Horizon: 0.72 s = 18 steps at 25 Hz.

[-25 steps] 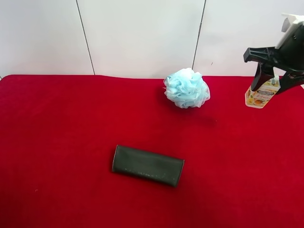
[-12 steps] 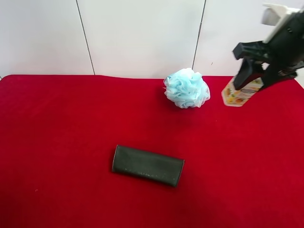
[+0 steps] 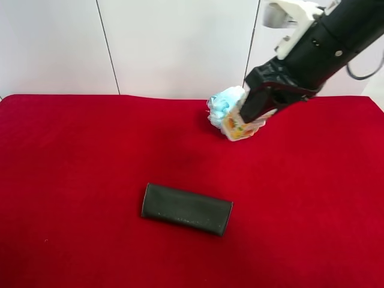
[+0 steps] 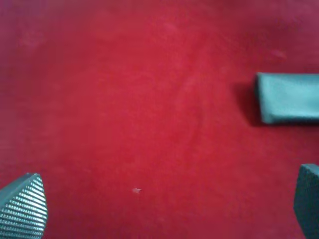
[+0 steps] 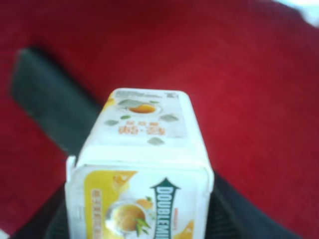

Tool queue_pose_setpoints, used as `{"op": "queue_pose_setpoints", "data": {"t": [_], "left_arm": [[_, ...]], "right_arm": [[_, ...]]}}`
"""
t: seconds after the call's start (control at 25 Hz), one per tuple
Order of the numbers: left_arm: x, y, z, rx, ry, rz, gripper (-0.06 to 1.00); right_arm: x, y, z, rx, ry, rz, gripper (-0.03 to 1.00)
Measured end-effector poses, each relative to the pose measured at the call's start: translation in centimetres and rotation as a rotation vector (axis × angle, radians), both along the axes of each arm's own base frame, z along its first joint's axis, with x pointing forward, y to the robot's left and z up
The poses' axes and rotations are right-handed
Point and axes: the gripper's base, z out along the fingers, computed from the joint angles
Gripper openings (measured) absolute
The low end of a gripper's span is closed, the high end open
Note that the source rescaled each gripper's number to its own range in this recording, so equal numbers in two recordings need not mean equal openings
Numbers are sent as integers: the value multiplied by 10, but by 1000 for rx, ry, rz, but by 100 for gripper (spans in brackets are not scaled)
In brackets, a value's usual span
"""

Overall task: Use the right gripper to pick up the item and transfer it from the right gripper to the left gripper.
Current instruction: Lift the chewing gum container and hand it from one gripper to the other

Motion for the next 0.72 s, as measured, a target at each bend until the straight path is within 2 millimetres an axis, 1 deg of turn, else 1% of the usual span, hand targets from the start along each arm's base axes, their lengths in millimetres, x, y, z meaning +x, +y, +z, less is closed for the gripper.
{"op": "queue_pose_setpoints", "data": {"t": [0.2, 0.36, 0.52, 0.72], "left_arm": [[7, -12, 11, -64, 60, -189, 100], [15, -21, 15, -107, 147, -321, 100], [26, -31, 20, -98, 209, -469, 100], [47, -46, 25, -56, 305, -613, 100]], "right_arm": [[-12, 25, 4, 64, -38, 147, 3], [-21, 39, 6, 96, -62, 233, 3], [-27, 48, 8, 133, -75, 297, 3], [-31, 54, 12, 199, -81, 363, 3]]}}
